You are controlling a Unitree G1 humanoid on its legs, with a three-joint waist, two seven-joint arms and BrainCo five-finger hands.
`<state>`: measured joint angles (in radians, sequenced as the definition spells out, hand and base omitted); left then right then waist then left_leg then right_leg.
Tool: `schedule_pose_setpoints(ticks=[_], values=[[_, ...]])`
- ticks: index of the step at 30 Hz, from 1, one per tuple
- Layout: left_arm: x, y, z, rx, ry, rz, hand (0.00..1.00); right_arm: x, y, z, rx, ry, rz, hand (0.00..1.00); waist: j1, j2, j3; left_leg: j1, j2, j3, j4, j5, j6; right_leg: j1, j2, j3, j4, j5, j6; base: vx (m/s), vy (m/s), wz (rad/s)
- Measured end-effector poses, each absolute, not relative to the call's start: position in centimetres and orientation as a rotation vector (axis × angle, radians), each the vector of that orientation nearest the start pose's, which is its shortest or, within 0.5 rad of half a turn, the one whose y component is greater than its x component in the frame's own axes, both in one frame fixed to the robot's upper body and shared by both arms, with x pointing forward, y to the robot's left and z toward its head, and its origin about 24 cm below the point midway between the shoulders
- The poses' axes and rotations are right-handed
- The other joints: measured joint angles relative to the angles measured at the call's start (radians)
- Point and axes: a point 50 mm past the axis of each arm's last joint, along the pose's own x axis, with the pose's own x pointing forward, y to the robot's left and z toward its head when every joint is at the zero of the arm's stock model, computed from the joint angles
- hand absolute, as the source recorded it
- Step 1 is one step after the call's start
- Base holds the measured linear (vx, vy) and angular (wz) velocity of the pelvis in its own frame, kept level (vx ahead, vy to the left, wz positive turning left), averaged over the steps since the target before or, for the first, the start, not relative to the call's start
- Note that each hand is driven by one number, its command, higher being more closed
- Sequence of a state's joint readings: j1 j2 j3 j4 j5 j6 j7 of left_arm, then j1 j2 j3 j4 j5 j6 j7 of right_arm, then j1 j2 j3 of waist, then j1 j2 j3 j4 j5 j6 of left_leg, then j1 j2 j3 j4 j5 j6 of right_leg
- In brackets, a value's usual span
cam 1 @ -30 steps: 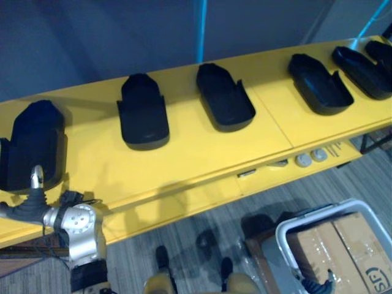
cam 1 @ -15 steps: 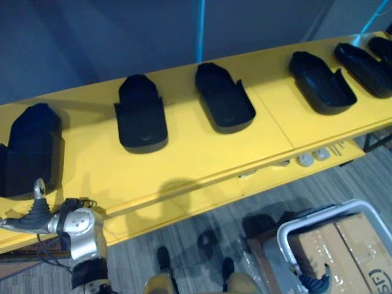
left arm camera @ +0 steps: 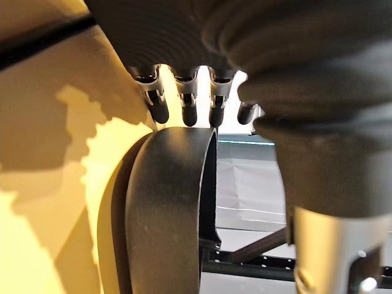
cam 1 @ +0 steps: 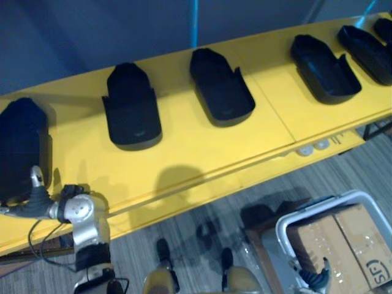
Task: Walk over and take plastic housings, then place them on the shelf
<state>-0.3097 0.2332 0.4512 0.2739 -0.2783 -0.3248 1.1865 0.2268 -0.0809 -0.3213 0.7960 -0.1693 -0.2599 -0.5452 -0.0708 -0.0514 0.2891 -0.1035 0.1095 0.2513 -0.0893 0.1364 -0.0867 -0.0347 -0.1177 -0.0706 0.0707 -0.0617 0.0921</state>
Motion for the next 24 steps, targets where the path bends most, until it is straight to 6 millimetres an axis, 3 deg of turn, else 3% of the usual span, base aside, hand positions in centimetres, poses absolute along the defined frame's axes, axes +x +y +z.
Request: schedule_pose_setpoints(ticks=[17, 24], values=[[25.4, 33.7, 12.7, -0.409, -0.451, 1.589, 0.0, 10.0, -25.8, -11.4, -0.344, 0.684, -0.795, 0.0, 0.0, -0.016, 0.062, -0.028, 0.001, 0.001, 0.004, 0.011, 0.005, -0.054, 0.002, 0.019, 0.051, -0.014, -0.007, -0.01, 0.004, 0.0], [25.5, 33.8, 13.1, -0.434, -0.481, 1.576, 0.0, 10.7, -25.7, -11.2, -0.337, 0.663, -0.788, 0.0, 0.005, -0.016, 0.062, -0.038, 0.0, -0.006, 0.004, 0.014, 0.006, -0.066, 0.002, 0.017, 0.058, -0.016, -0.008, 0.0, -0.001, 0.0]])
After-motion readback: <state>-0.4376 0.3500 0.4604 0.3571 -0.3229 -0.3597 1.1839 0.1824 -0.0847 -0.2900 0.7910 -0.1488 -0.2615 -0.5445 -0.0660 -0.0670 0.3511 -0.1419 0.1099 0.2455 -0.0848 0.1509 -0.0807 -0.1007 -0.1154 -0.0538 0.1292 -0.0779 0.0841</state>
